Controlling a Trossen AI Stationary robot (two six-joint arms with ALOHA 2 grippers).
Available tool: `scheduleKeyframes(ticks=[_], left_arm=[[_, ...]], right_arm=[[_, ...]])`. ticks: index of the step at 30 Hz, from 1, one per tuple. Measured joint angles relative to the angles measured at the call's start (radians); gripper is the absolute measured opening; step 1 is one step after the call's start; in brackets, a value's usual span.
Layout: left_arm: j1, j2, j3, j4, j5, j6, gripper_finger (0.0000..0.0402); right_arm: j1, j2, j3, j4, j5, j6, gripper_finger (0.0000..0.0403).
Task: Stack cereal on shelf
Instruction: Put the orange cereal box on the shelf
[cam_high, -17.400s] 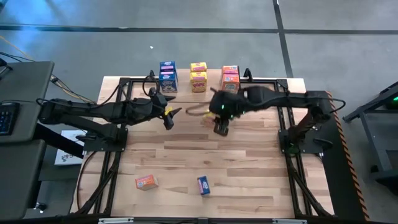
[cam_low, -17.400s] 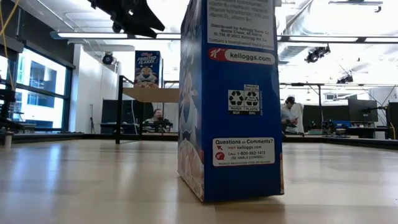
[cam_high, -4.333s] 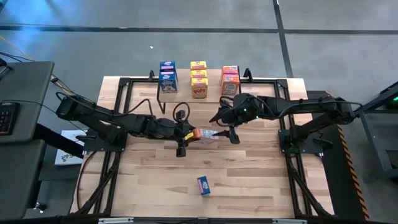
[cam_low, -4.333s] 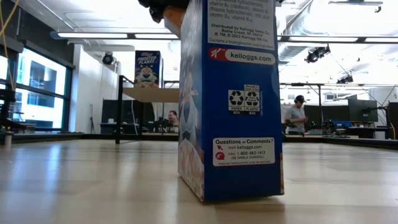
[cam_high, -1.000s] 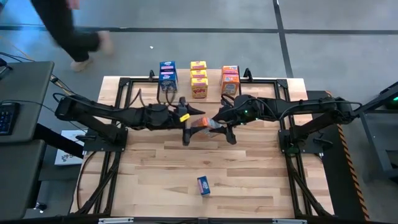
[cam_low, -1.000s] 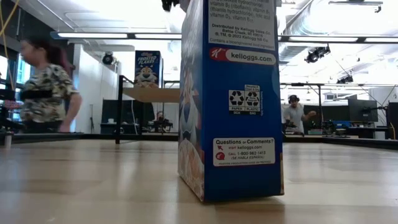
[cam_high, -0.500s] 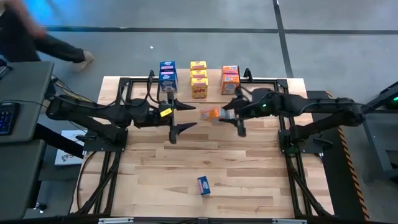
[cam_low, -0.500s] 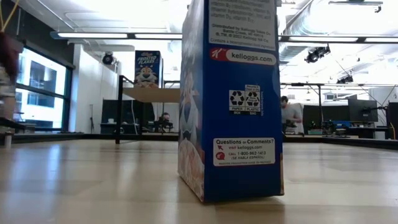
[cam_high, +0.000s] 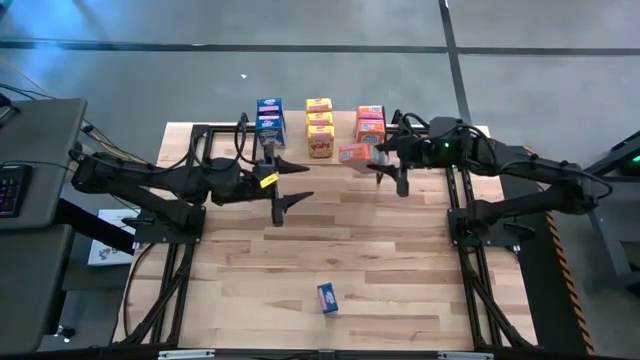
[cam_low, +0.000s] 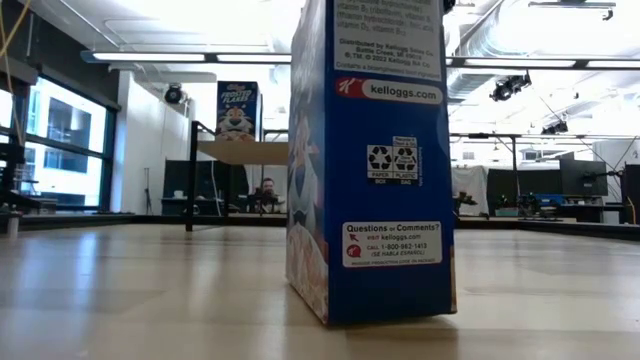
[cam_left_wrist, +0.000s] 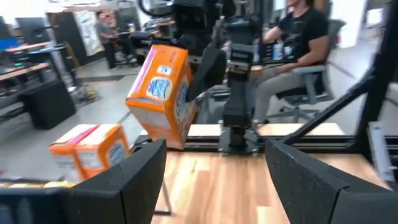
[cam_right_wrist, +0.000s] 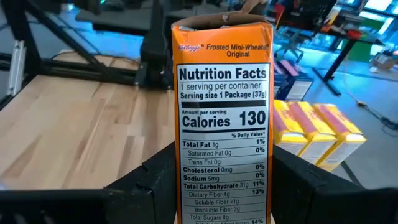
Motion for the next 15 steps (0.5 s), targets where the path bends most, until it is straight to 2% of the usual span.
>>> scheduleKeyframes(ticks=[2,6,15], left_arm=[[0.0,-0.001,0.0,-0.017,-0.029,-0.001,0.0264],[0.0,-0.019,0.0,-0.063,-0.057,-0.015,0.0264],[0.0,-0.048,0.0,-0.115,-0.069,-0.018,0.0264]], right_arm=[[-0.025,-0.008,-0.037,0.047,-0.023,0.0,0.0185],[-0.091,-0.069,-0.201,0.198,-0.087,0.014,0.0185],[-0.201,-0.186,-0.51,0.555,-0.215,0.06,0.0185]])
